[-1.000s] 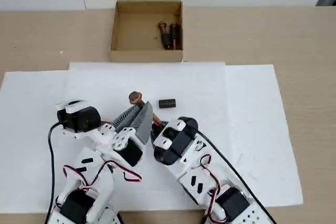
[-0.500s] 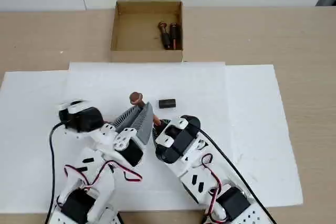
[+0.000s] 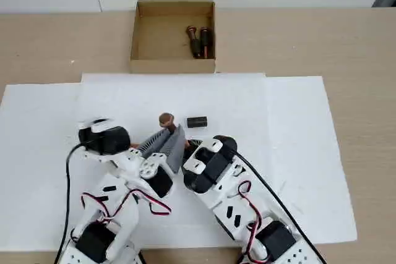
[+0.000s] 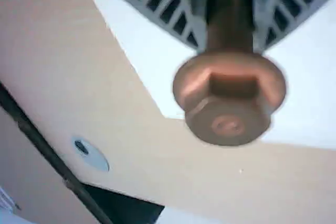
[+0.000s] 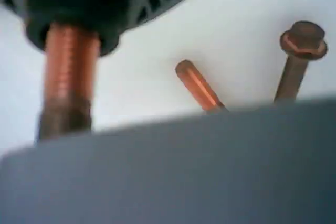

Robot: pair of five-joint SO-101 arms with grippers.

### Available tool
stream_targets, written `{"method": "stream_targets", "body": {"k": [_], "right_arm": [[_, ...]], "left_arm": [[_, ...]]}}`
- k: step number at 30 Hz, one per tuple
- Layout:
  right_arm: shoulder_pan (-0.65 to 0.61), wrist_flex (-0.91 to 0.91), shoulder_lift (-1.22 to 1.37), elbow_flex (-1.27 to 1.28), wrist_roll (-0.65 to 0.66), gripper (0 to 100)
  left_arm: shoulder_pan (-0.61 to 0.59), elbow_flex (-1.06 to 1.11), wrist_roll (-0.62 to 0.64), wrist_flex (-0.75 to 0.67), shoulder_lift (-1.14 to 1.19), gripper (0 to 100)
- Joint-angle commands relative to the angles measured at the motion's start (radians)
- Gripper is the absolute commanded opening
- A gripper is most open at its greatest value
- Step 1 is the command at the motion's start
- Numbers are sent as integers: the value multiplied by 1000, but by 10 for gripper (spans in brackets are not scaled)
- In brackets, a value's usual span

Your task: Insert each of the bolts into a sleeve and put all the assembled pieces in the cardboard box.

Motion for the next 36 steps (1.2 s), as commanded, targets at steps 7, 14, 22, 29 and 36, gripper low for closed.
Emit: {"method": "stream_targets", "body": {"k": [7,14,22,29,36], "right_arm": [[-35,-28,-10,-71,48,2],[-35,-28,-10,-69,49,2],[-30,-21,-10,-55,51,2],[-30,-24,-10,-32,51,2],[-30,-24,-10,-23,51,2]], "left_arm": [[115,-5,-123,187,-12,6],[115,-7,-135,256,-12,6],[109,-10,-135,259,-12,176],[57,-13,-150,256,-12,184],[-60,-58,-261,259,-12,184]]}}
